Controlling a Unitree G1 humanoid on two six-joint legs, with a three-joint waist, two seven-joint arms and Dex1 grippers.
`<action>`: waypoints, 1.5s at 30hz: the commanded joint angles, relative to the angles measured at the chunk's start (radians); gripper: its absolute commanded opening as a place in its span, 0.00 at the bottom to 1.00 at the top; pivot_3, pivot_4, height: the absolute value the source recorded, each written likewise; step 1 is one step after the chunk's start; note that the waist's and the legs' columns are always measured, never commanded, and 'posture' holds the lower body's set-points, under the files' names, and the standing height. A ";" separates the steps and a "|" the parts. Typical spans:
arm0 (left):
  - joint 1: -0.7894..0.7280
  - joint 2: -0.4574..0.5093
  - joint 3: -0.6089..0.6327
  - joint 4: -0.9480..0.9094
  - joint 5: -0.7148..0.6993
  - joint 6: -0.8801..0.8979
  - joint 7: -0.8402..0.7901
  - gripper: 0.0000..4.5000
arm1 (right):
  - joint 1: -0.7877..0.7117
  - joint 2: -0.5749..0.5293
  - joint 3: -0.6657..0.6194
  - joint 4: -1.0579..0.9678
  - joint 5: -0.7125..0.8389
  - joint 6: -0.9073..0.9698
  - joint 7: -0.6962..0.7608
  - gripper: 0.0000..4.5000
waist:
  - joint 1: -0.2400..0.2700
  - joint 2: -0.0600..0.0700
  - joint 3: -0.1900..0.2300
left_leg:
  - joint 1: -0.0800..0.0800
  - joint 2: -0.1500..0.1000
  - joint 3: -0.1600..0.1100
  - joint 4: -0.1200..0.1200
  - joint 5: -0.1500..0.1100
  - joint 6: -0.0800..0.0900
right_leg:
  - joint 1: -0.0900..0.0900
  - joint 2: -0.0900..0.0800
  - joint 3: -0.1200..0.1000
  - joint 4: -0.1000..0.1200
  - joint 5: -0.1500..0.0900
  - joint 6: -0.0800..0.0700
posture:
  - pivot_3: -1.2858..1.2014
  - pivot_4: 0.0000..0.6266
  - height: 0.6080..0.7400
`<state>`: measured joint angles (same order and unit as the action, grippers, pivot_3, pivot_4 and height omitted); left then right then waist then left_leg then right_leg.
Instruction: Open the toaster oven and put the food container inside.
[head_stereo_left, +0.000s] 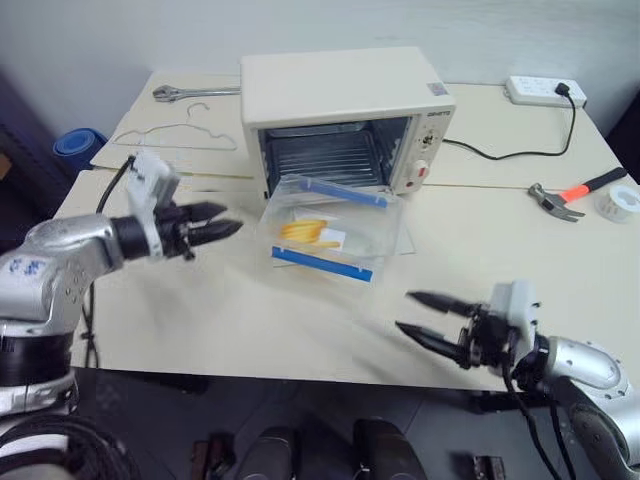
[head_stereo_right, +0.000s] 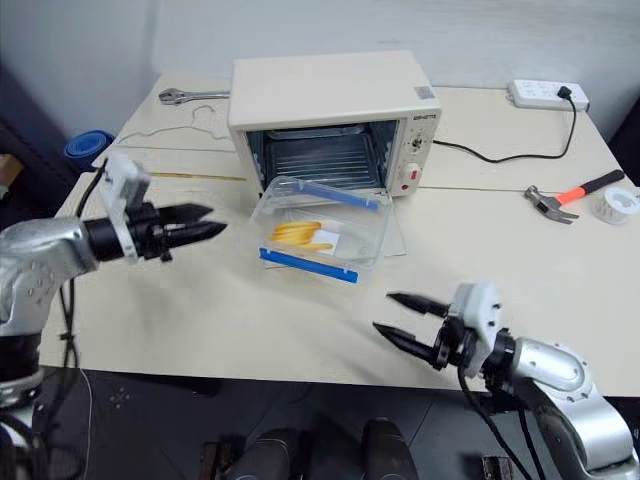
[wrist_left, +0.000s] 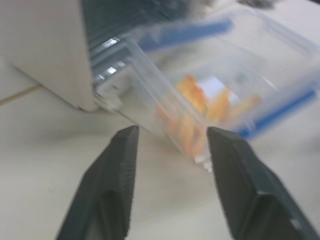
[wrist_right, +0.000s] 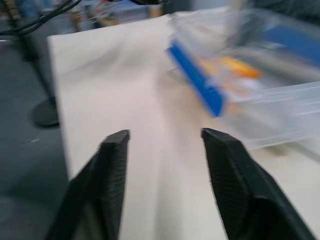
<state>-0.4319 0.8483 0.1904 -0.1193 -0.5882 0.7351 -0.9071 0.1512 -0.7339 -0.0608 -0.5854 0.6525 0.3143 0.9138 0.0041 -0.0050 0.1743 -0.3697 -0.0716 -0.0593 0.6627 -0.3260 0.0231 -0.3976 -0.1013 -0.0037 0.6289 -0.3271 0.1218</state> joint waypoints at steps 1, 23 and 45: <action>0.106 0.032 0.045 -0.020 -0.009 -0.091 -0.116 0.26 | -0.002 0.006 0.068 -0.077 -0.013 0.024 0.000 0.28 | 0.005 -0.001 0.000 | 0.000 0.000 -0.001 0.000 0.000 0.000 | 0.001 0.000 -0.001 -0.001 0.000 0.000 | 0.52 0.24 1.00; -0.095 -0.514 -0.157 0.196 0.195 -0.315 0.271 0.01 | -0.638 0.289 0.124 0.697 -0.327 -0.232 -0.066 0.01 | -0.005 -0.001 0.000 | -0.002 -0.002 -0.004 0.004 0.000 0.001 | 0.000 0.002 -0.008 0.002 0.002 0.000 | 0.52 0.24 1.00; -0.294 -0.618 -0.074 0.525 0.313 -0.616 0.478 0.01 | -1.097 0.466 0.086 1.395 -0.501 -0.579 -0.207 0.01 | -0.034 -0.001 0.000 | -0.005 -0.003 -0.004 0.004 0.001 0.000 | -0.010 0.000 -0.015 0.016 0.002 0.000 | 0.52 0.24 1.00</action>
<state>-0.7166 0.2186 0.1102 0.4451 -0.2706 0.1404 -0.4058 -0.9343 -0.2634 0.0530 0.8313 0.1359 -0.2490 0.6946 -0.0303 -0.0060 0.1744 -0.3752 -0.0743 -0.0632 0.6665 -0.3251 0.0228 -0.4075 -0.1011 -0.0182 0.6446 -0.3253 0.1217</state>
